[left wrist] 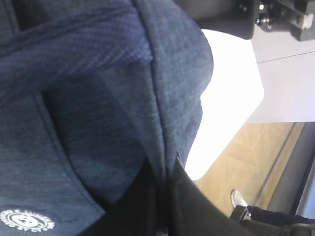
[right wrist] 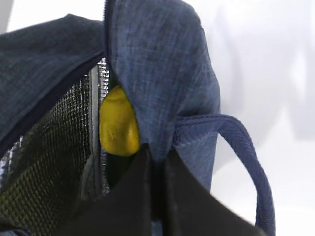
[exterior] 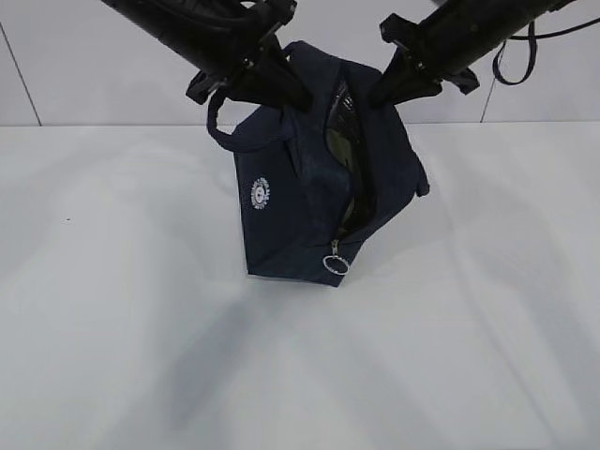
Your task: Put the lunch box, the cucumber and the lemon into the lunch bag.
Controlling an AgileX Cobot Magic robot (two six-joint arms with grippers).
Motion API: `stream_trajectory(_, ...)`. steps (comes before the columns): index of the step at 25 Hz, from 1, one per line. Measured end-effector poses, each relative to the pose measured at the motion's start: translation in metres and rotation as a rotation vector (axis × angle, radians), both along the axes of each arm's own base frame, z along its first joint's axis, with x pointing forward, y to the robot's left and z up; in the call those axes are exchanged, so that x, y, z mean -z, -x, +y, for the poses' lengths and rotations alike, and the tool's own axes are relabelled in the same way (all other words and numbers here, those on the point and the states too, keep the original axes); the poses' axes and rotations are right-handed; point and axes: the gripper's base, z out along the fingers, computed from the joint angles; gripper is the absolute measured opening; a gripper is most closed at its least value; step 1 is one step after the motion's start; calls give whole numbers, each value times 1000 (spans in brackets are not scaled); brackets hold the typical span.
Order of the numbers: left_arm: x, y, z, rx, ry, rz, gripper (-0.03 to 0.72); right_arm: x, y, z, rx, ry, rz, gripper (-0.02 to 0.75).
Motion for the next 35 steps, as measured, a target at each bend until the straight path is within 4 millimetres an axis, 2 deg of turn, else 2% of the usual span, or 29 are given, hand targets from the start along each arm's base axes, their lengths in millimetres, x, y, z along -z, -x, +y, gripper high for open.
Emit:
stream_trajectory(5,6,-3,-4,-26,12,19,-9,-8,4,-6,33,73,-3,3)
stream_trajectory(8,24,-8,-7,-33,3,70,-9,-7,5,-4,35,96,2,3)
stream_trajectory(12,47,-12,-10,-23,-14,134,-9,-4,9,10,4,134,0,3)
stream_trajectory(16,50,-12,-11,-20,-16,149,-9,-3,12,24,-22,150,-3,3)
stream_trajectory(20,51,-12,-11,-15,-18,153,6,3,10,27,-9,147,16,27)
stream_trajectory(24,51,-12,-11,-16,-18,154,96,3,10,27,-3,145,20,172)
stream_trajectory(26,51,-12,-11,-16,-18,154,181,3,10,27,-3,145,20,269)
stream_trajectory(28,50,-13,-9,-18,-15,157,256,3,10,27,-2,145,21,321)
stream_trajectory(32,41,-15,-1,-40,-9,131,316,-1,9,27,0,141,6,349)
stream_trajectory(35,17,-14,8,-72,-3,54,323,-20,9,27,4,130,-55,350)
